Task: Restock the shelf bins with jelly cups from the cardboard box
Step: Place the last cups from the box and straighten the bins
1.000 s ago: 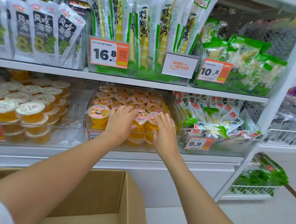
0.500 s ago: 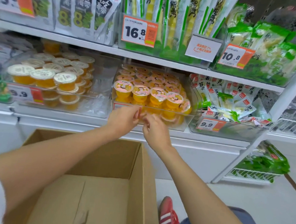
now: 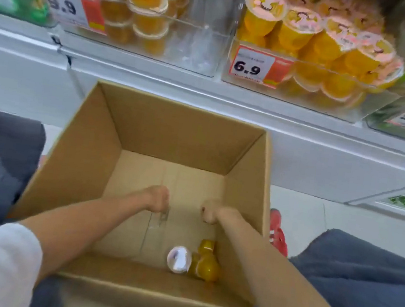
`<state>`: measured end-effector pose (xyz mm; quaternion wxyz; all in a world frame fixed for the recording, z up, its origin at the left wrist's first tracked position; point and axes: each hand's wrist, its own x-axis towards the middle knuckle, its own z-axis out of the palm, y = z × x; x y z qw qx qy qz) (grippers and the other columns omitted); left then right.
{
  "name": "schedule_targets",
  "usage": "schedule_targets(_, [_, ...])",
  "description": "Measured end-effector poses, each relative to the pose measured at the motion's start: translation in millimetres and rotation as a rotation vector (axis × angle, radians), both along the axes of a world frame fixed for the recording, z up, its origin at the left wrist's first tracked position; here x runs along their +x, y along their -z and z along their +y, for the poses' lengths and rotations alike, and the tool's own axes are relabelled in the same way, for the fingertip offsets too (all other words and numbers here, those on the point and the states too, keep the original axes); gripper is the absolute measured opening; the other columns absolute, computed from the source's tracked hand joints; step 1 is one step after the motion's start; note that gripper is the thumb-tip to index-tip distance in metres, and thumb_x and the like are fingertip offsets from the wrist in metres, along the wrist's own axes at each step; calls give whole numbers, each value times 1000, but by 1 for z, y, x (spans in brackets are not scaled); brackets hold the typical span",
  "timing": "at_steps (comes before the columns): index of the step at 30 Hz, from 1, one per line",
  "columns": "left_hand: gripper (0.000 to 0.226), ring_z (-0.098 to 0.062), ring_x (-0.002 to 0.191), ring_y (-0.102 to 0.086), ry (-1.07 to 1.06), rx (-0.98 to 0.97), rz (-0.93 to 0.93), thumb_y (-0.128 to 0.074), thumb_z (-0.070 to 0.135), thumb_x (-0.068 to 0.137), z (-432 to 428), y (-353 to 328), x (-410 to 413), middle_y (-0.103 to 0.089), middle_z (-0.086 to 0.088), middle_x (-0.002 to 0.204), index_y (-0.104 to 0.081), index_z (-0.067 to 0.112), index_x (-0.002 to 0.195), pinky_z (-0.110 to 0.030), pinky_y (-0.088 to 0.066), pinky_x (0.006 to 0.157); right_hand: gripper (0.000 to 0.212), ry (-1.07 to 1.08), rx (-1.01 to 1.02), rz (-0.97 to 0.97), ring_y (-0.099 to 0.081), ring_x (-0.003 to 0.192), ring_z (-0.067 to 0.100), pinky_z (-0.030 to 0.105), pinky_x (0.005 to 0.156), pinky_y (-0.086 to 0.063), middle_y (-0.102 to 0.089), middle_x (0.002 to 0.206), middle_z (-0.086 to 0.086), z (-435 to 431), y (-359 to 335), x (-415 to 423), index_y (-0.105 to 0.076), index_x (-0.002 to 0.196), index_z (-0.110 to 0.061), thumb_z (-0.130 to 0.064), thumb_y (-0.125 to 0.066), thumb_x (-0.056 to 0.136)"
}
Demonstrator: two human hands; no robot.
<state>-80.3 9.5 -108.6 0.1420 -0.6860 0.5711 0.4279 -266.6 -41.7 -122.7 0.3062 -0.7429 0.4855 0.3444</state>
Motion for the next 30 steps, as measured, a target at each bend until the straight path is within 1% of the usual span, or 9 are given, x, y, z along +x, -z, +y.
schedule_targets(2, [30,-22,74,-59,26,127,49,-63,19,88,18,28,-8,-63,-10,86,-67,-1,111,-23,-44,59,33,27,71,49,-62,104,29,27,76,-45,-64,120,13,14,26,-5,-63,113,-3,-3,-46,86])
schedule_targets(6, [35,-22,76,-61,-31,283,148,-65,23,89,52,76,-33,-69,-16,95,-66,-3,112,-25,-42,57,25,13,148,113,-60,106,25,26,76,-40,-60,128,15,30,52,-19,-61,114,-9,-6,-52,90])
schedule_targets(8, [36,-17,68,-55,-69,310,184,-64,28,88,66,93,-46,-70,-13,90,-67,-1,108,-23,-39,53,33,3,154,143,-58,115,27,31,86,-45,-58,131,13,37,61,-23,-58,123,-6,-9,-54,91])
schedule_targets(12, [29,-15,90,-62,-218,319,332,-71,29,80,85,119,-64,-69,-6,103,-65,12,103,-27,-54,74,39,6,152,134,-56,120,27,30,95,-46,-56,134,10,53,75,-23,-54,130,-9,-11,-55,91])
schedule_targets(15, [22,-19,95,-60,-449,284,339,-70,24,82,90,128,-75,-65,-16,116,-62,11,98,-36,-52,92,44,-34,80,133,-50,128,27,32,104,-42,-51,140,11,58,78,-26,-51,132,-11,-12,-58,89])
schedule_targets(18, [47,-21,110,-58,-514,317,341,-77,18,79,87,130,-82,-61,-7,124,-57,12,121,-29,-49,95,60,-60,43,157,-35,139,28,35,115,-28,-37,151,11,60,83,-31,-36,146,-15,-16,-57,90])
schedule_targets(20, [51,-21,113,-58,-527,356,332,-76,20,81,84,130,-81,-62,-7,125,-56,10,128,-26,-48,97,62,-64,47,172,-32,139,29,38,115,-25,-37,150,11,62,87,-32,-32,147,-17,-15,-57,90])
schedule_targets(25, [42,-22,103,-65,-711,467,415,-73,16,84,73,124,-65,-66,-12,116,-59,3,122,-32,-58,83,60,-32,30,159,-35,137,26,37,112,-25,-41,148,9,65,92,-34,-37,144,-18,-16,-59,88])
schedule_targets(30, [40,-28,100,-62,-892,537,615,-62,14,93,47,101,-42,-61,-18,121,-48,3,129,-39,-56,85,56,168,-97,20,-38,131,32,38,110,-29,-40,141,14,56,76,-24,-36,143,-16,-27,-57,92])
